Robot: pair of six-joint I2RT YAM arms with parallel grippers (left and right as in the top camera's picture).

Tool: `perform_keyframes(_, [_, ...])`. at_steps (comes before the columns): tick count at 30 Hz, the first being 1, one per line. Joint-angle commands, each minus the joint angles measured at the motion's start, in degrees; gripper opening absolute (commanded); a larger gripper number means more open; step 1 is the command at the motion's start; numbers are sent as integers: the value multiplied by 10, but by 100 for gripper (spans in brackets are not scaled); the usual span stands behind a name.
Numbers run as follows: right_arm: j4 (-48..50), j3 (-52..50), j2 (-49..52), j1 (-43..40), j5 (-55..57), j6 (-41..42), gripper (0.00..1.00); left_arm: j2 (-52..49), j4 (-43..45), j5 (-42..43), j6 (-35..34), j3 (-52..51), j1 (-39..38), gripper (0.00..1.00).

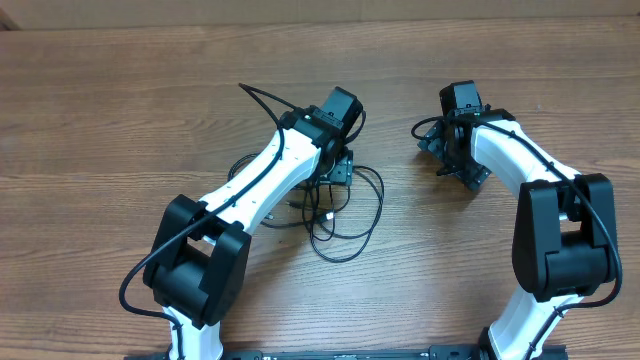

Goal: Untangle cables

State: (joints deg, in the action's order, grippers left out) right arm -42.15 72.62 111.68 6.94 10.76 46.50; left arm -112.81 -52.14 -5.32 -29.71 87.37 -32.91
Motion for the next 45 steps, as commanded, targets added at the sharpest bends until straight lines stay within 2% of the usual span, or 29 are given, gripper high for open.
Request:
perform_keyframes(1, [1, -3, -6, 0, 5, 2, 100, 15, 6, -39, -38, -3, 1, 63])
perform_keyframes(5, [1, -3, -6, 0, 5, 2, 100, 13, 2, -42, -66, -3, 4, 54])
perform_keyframes(12, [1, -3, -6, 0, 5, 2, 100, -19, -22, -43, -65, -7, 3, 52])
perform_keyframes(14, [1, -3, -6, 0, 5, 2, 100, -30, -27, -43, -65, -7, 3, 36])
perform_keyframes(16, [1, -3, -6, 0, 5, 2, 100, -38, -33, -43, -65, -7, 3, 32])
perform_keyframes(25, [1, -3, -6, 0, 5, 2, 100, -73, -71, -43, -63, -7, 4, 32])
perform_keyframes(33, [1, -3, -6, 0, 5, 2, 100, -123, -70, -43, -63, -7, 5, 29])
perform_keyframes(39, [1, -3, -6, 0, 5, 2, 100, -124, -68, -43, -62, -7, 14, 19])
perform_keyframes(41, [1, -3, -6, 0, 5, 2, 100, -124, -66, -43, -62, -7, 19, 19])
perform_keyframes(45, [1, -3, -6, 0, 5, 2, 100, -124, -63, -43, -54, -7, 32, 25])
